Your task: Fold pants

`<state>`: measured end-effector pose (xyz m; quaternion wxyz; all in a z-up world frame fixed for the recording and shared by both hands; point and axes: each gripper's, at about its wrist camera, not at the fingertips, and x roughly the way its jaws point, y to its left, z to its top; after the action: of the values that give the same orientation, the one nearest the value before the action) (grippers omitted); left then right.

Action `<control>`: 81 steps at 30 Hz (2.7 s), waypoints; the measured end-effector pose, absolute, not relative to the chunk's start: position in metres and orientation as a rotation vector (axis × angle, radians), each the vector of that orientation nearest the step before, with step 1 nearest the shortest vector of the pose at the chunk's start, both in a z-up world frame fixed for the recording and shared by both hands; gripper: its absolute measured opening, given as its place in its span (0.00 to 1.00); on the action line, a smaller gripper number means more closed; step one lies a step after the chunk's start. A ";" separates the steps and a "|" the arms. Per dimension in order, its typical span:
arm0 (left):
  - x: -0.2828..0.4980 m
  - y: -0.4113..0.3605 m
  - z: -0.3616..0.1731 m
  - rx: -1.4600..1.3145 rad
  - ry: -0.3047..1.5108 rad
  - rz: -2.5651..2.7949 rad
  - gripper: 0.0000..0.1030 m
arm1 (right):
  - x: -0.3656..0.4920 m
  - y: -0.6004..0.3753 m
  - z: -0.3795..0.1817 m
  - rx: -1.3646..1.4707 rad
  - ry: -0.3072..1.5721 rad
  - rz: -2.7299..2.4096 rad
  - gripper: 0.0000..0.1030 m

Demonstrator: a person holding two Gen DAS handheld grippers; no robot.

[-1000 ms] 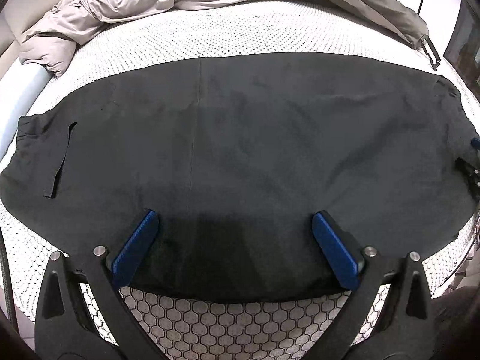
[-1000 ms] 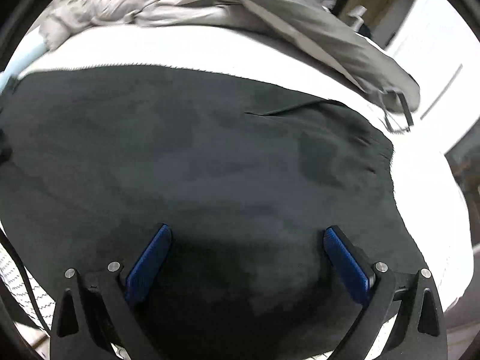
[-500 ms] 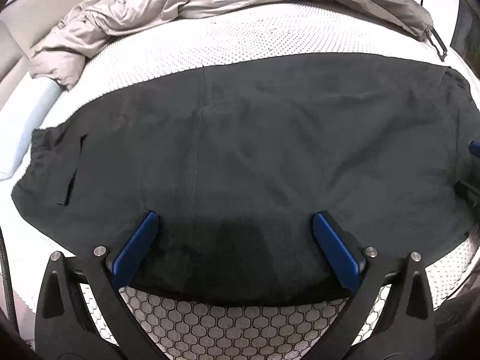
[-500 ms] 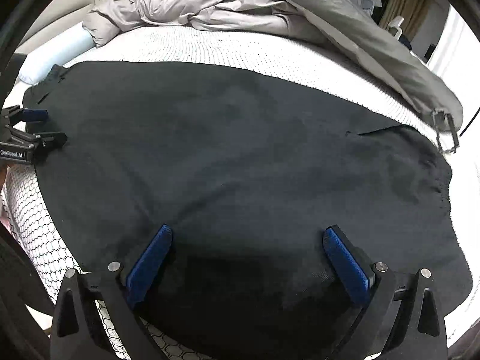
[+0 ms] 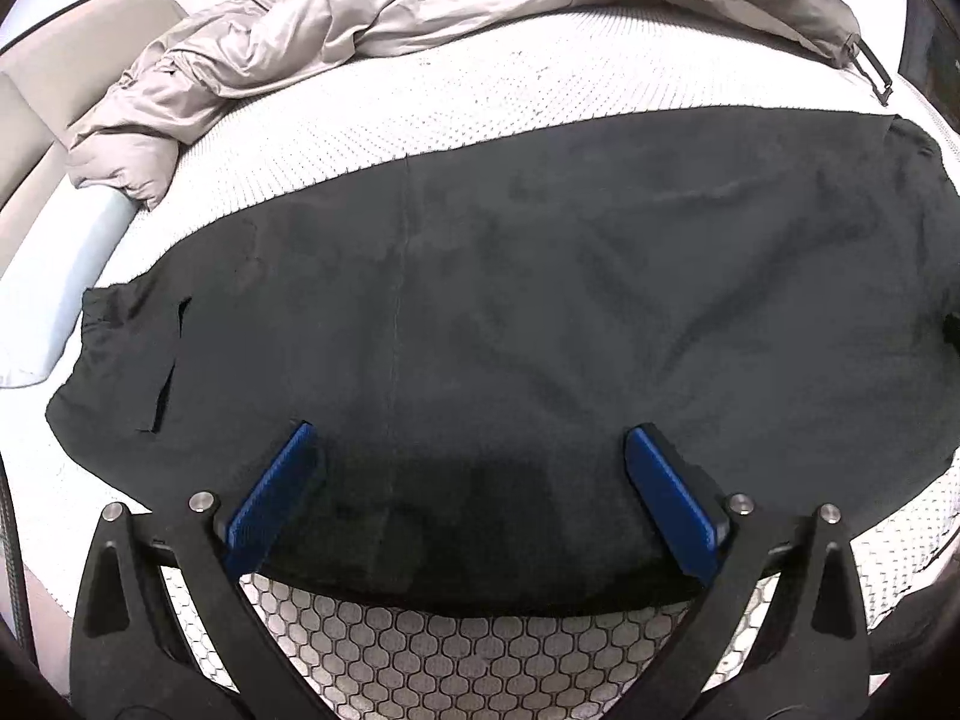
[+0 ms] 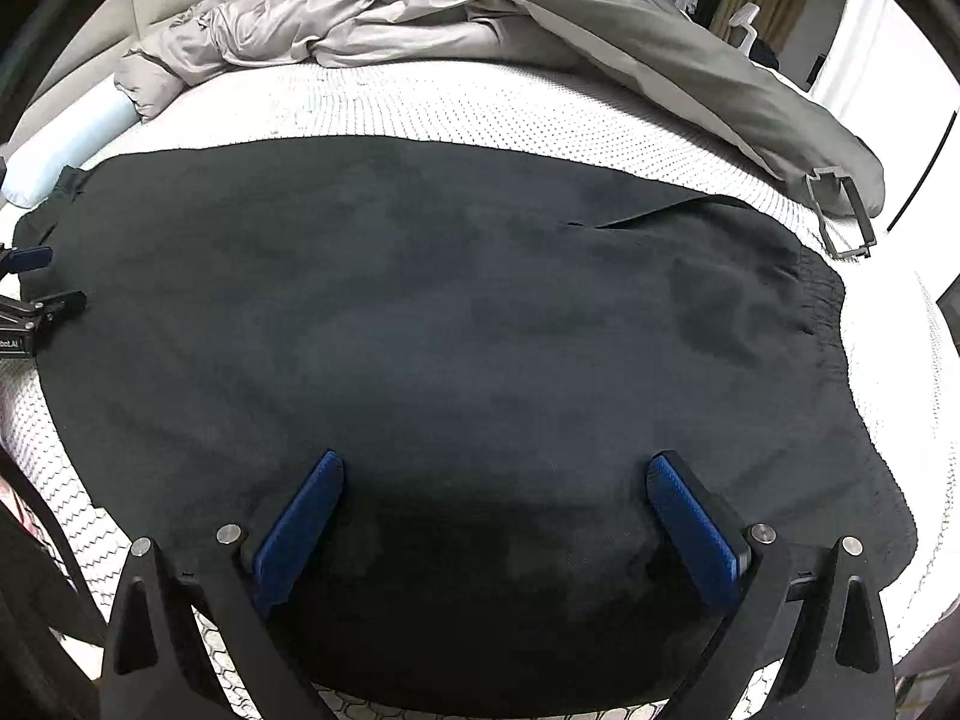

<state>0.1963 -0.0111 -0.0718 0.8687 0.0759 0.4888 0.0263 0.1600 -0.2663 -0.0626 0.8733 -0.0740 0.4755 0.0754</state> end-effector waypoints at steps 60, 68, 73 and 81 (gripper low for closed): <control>0.196 0.121 -0.077 -0.035 0.992 0.117 0.97 | 0.159 -0.330 -0.073 -0.100 0.946 -0.017 0.96; 0.120 0.142 -0.064 -0.443 0.947 0.012 0.89 | 0.110 -0.380 -0.054 0.271 0.881 0.059 0.96; 0.114 0.138 -0.074 -0.652 0.942 -0.156 0.78 | 0.062 -0.392 -0.059 0.634 0.856 0.173 0.96; 0.151 0.139 -0.091 -0.738 0.906 0.042 0.26 | 0.097 -0.422 -0.080 0.927 0.756 0.071 0.58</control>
<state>0.1507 0.1390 -0.0907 0.8339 -0.3485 0.4274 0.0201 0.0970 -0.4222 -0.0796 0.8258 0.4365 0.3556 0.0335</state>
